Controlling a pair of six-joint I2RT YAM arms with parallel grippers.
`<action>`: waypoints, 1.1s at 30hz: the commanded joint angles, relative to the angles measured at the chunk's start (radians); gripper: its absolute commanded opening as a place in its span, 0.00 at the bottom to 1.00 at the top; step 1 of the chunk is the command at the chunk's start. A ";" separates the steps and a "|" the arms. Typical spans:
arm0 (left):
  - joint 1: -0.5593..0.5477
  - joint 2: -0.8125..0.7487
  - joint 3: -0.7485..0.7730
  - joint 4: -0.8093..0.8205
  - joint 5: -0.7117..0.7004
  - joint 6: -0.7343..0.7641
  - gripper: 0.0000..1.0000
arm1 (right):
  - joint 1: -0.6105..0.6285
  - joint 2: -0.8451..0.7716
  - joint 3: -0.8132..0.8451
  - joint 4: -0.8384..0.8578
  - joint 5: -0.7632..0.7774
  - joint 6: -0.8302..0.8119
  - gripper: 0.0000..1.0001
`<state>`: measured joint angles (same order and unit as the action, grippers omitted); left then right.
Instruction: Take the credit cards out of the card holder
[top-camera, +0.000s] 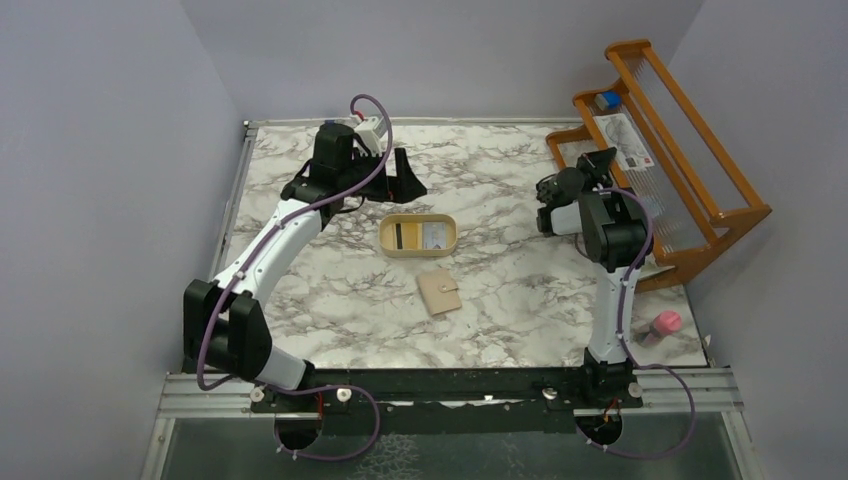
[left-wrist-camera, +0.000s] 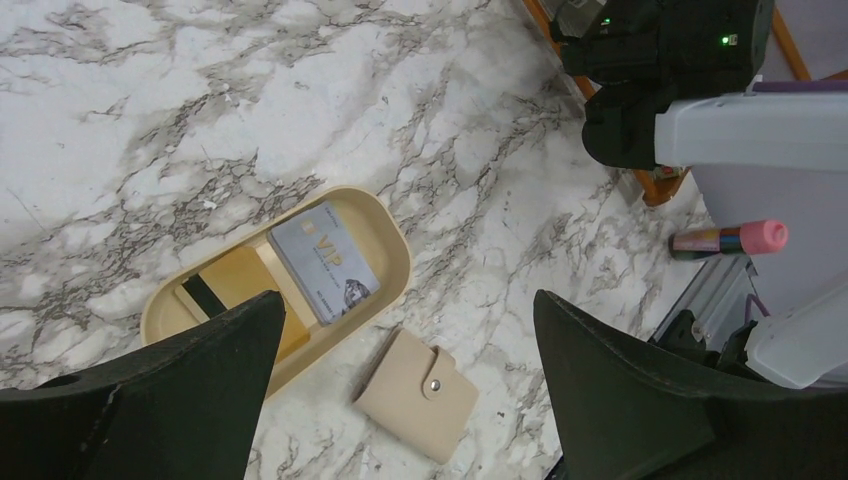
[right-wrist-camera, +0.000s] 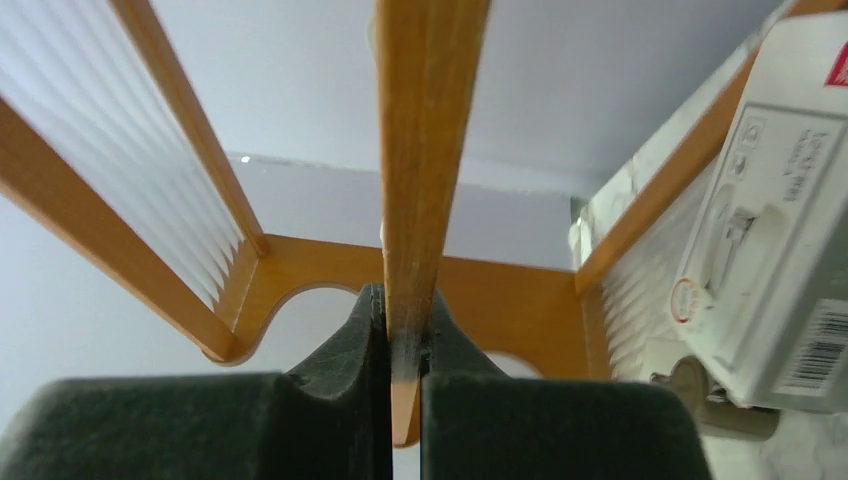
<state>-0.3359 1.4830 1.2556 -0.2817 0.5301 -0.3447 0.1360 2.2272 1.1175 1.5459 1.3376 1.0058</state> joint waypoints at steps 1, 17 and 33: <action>-0.002 -0.086 -0.034 0.000 -0.044 0.039 0.94 | 0.051 0.071 0.000 0.244 -0.121 -0.006 0.01; -0.002 -0.160 -0.067 -0.017 -0.111 0.074 0.94 | 0.110 0.133 0.123 0.243 -0.439 -0.125 0.01; 0.021 -0.286 -0.140 -0.019 -0.196 0.090 0.94 | 0.243 0.061 -0.057 0.240 -0.872 -0.116 0.01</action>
<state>-0.3248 1.2518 1.1393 -0.2970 0.3744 -0.2737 0.3145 2.2715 1.0904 1.5467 0.8577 1.0786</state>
